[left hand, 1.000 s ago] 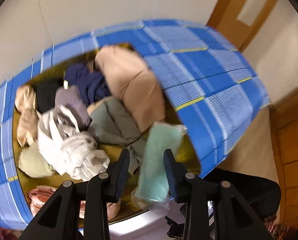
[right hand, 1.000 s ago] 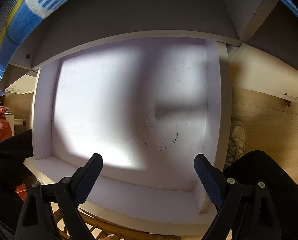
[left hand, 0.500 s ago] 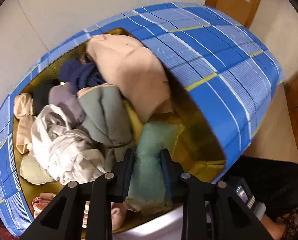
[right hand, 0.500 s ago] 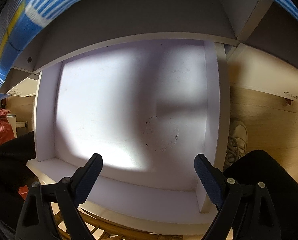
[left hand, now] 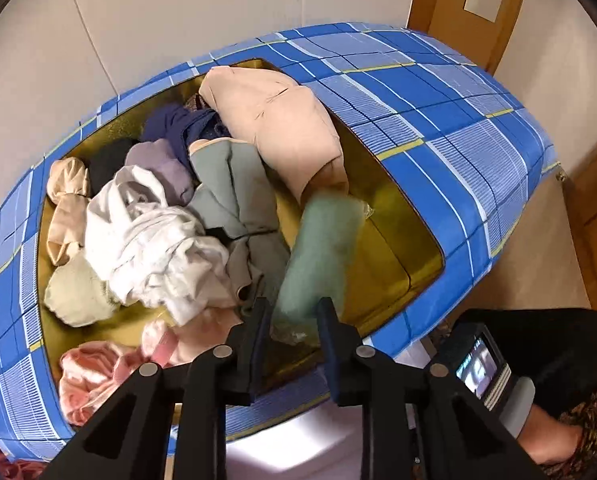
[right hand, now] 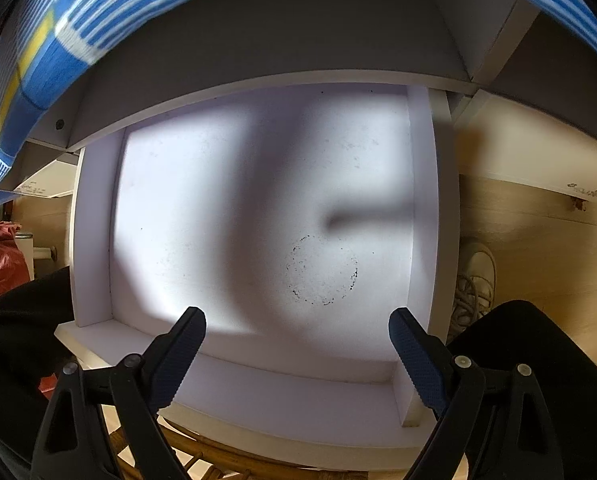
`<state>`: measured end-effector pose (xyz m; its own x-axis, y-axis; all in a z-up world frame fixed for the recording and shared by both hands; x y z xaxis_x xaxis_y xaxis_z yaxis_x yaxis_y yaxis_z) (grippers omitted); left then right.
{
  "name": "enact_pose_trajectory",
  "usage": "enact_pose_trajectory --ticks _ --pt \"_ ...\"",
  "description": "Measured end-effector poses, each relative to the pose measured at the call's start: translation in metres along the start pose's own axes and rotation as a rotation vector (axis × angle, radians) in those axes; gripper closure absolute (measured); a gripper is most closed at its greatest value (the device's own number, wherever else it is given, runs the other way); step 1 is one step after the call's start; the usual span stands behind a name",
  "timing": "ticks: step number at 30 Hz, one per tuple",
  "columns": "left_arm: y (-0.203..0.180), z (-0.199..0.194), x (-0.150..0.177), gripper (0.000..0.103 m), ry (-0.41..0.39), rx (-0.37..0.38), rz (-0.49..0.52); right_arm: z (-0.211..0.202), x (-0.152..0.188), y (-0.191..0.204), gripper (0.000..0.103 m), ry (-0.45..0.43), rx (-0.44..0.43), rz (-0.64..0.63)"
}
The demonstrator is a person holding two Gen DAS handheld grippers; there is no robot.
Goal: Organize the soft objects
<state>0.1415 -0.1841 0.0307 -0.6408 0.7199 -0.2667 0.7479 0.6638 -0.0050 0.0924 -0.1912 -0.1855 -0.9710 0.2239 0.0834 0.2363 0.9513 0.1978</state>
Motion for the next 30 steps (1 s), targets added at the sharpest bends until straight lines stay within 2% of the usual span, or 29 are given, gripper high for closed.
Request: enact_pose_trajectory --ticks 3,6,12,16,21,27,30 --pt "-0.007 0.01 -0.01 0.08 0.02 0.015 0.002 0.0 -0.001 -0.002 0.01 0.003 0.002 0.005" --pt "-0.016 0.008 -0.011 0.08 0.001 0.01 0.014 -0.002 -0.001 -0.003 0.009 -0.003 -0.007 0.006" --pt "-0.006 -0.027 0.017 0.072 -0.141 0.043 -0.123 -0.011 -0.002 0.0 0.009 -0.051 0.018 -0.007" --pt "0.006 -0.045 0.053 0.072 -0.241 0.043 -0.199 -0.026 -0.003 0.002 0.008 -0.129 0.058 -0.023" --pt "0.018 -0.045 0.109 0.071 -0.302 0.053 -0.315 -0.036 0.002 0.007 0.007 -0.183 0.091 -0.053" --pt "0.03 -0.025 0.169 0.071 -0.264 0.053 -0.412 -0.043 0.008 0.018 0.007 -0.224 0.109 -0.096" --pt "0.031 -0.013 0.191 0.071 -0.248 0.031 -0.455 -0.053 0.012 0.025 0.006 -0.276 0.115 -0.123"
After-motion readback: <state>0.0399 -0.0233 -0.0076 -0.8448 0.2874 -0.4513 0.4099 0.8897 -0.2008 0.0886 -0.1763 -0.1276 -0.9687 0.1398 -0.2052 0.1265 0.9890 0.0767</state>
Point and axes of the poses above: each gripper's, at about its wrist camera, not at the fingertips, and z roughly the way its jaws point, y to its left, x to its underside, the point moved 2 cm from there along z, roughly the way its jaws point, and after that the axes turned 7 degrees about y, right-handed, at the moved point
